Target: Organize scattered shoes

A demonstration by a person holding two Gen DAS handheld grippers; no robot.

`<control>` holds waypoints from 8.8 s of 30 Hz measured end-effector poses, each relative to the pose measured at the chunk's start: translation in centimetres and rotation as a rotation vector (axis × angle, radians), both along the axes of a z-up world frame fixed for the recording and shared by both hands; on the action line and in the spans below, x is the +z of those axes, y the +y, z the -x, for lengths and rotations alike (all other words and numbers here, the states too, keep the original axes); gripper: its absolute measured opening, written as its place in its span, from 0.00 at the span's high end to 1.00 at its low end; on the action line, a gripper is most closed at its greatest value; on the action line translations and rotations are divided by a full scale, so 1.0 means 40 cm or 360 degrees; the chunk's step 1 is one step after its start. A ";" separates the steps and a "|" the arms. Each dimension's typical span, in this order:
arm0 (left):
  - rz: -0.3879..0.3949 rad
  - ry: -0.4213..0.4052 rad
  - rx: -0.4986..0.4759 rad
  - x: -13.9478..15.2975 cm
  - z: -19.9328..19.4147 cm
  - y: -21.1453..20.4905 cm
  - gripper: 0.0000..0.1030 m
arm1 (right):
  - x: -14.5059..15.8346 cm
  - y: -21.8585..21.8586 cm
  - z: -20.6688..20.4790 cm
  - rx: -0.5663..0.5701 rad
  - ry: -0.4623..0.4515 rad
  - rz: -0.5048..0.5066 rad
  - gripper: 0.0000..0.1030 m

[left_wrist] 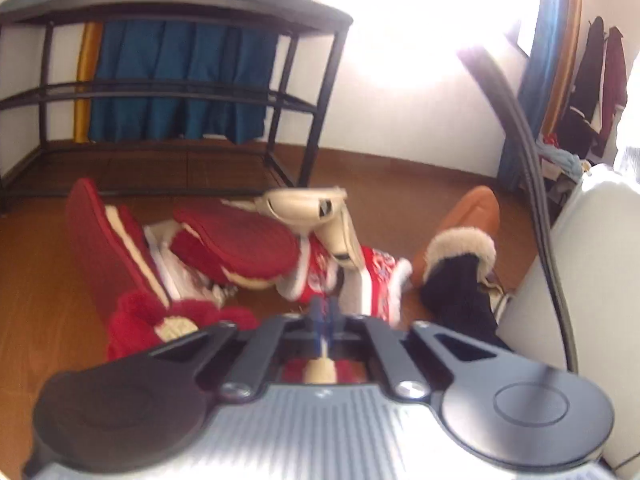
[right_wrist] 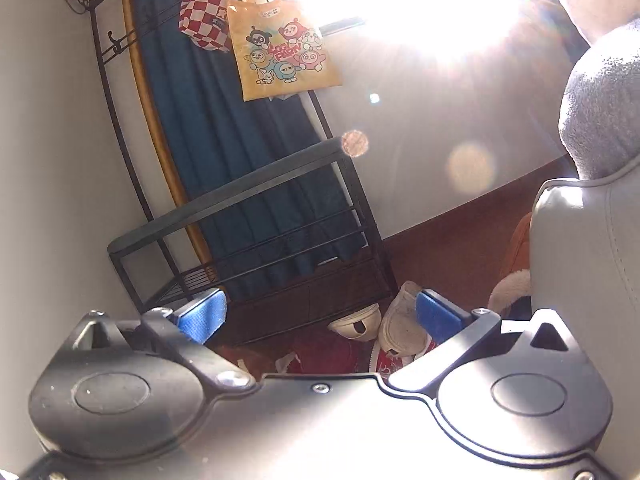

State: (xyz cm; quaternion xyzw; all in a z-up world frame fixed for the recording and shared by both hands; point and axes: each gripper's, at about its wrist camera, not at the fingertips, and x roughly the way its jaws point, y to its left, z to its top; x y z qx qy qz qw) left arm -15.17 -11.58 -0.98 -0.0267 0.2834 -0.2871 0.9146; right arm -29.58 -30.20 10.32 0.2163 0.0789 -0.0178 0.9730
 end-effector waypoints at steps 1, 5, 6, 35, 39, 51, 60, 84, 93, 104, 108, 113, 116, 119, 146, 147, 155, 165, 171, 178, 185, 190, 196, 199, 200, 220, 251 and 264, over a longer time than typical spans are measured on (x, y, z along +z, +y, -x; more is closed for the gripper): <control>-0.0030 0.0003 -0.0036 -0.024 0.018 -0.016 1.00 | -0.001 -0.007 0.007 -0.0009 0.0002 -0.0005 0.00; -0.0128 0.0024 -0.0064 -0.081 0.038 -0.035 0.97 | -0.005 -0.034 0.037 -0.0046 0.0012 -0.0023 0.00; -0.0135 0.0006 -0.0035 -0.080 0.037 -0.026 0.96 | -0.011 -0.039 0.037 -0.0045 0.0026 -0.0025 0.00; -0.0061 -0.0409 0.0608 0.064 0.119 0.457 0.16 | -0.459 0.362 -0.420 0.1084 0.0956 0.0988 0.00; -0.0054 -0.0433 0.0602 0.064 0.127 0.455 0.16 | -0.467 0.373 -0.454 0.1076 0.1030 0.0959 0.00; -0.0025 -0.0354 0.0676 0.032 0.107 0.484 0.16 | -0.491 0.405 -0.557 0.1049 0.1250 0.0869 0.42; 0.0019 -0.0356 0.0686 0.030 0.112 0.490 0.15 | -0.581 0.268 -0.557 0.0643 0.1559 0.0564 0.59; 0.0034 -0.0319 0.0764 0.022 0.081 0.520 0.01 | -0.386 0.325 -0.514 0.0742 0.1160 0.0289 0.07; -0.0053 -0.0270 0.0786 -0.013 -0.026 0.534 0.01 | -0.403 0.459 -0.560 0.0823 0.0863 0.0292 0.06; 0.0024 -0.0230 0.0686 -0.035 -0.167 0.488 0.01 | -0.232 0.179 -0.315 0.0213 0.0417 0.0078 0.00; 0.0109 -0.0231 0.0551 -0.066 -0.255 0.438 0.01 | -0.238 0.120 -0.293 0.0202 0.0440 -0.0074 0.00; 0.0103 -0.0209 0.0574 -0.110 -0.384 0.401 0.01 | -0.240 0.111 -0.312 0.0247 0.0423 -0.0098 0.00; 0.0106 -0.0159 0.0610 -0.148 -0.475 0.385 0.01 | -0.238 0.115 -0.335 0.0344 0.0425 -0.0090 0.00; 0.0067 -0.0132 0.0648 -0.170 -0.527 0.367 0.01 | -0.245 0.107 -0.317 0.0419 0.0413 -0.0084 0.00; -0.0312 -0.0120 0.0710 -0.226 -0.757 0.255 0.01 | -0.352 0.065 -0.405 0.0384 0.0527 -0.0262 0.00; -0.0320 -0.0129 0.0709 -0.225 -0.759 0.254 0.01 | -0.354 0.064 -0.407 0.0384 0.0531 -0.0264 0.00; -0.0352 -0.0107 0.0767 -0.237 -0.789 0.256 0.01 | -0.360 0.069 -0.418 0.0401 0.0549 -0.0275 0.00; -0.0265 -0.0010 0.0730 -0.265 -0.850 0.263 0.01 | -0.371 0.053 -0.422 0.0377 0.0580 -0.0311 0.00; -0.0298 0.0101 0.0767 -0.287 -0.895 0.247 0.01 | -0.371 0.047 -0.427 0.0375 0.0595 -0.0323 0.00; -0.0306 0.0122 0.0874 -0.311 -0.922 0.249 0.00 | -0.371 0.040 -0.433 0.0373 0.0613 -0.0336 0.00; -0.0342 0.0135 0.0864 -0.309 -0.942 0.245 0.06 | -0.371 0.033 -0.440 0.0371 0.0630 -0.0349 0.00; -0.0280 0.0088 0.0818 -0.303 -0.914 0.265 0.24 | -0.397 0.039 -0.456 0.0367 0.0621 -0.0347 0.00; -0.0242 0.0080 0.0752 -0.289 -0.906 0.289 0.41 | -0.393 0.044 -0.455 0.0373 0.0618 -0.0358 0.00; -0.0219 0.0082 0.0768 -0.280 -0.901 0.298 0.44 | -0.384 0.046 -0.454 0.0382 0.0606 -0.0344 0.00; -0.0217 0.0069 0.0774 -0.276 -0.897 0.303 0.44 | -0.381 0.046 -0.454 0.0384 0.0603 -0.0337 0.00; -0.0279 -0.0211 0.0440 -0.052 -0.568 0.299 0.45 | -0.214 0.070 -0.428 0.0541 0.0445 0.0127 0.00; -0.0179 0.0022 0.0288 -0.224 0.027 0.064 0.39 | -0.112 -0.031 -0.112 0.0356 0.0249 -0.0031 0.00; -0.0224 0.0021 0.0498 -0.229 0.006 0.216 0.36 | -0.101 -0.001 -0.106 0.0427 0.0245 -0.0025 0.00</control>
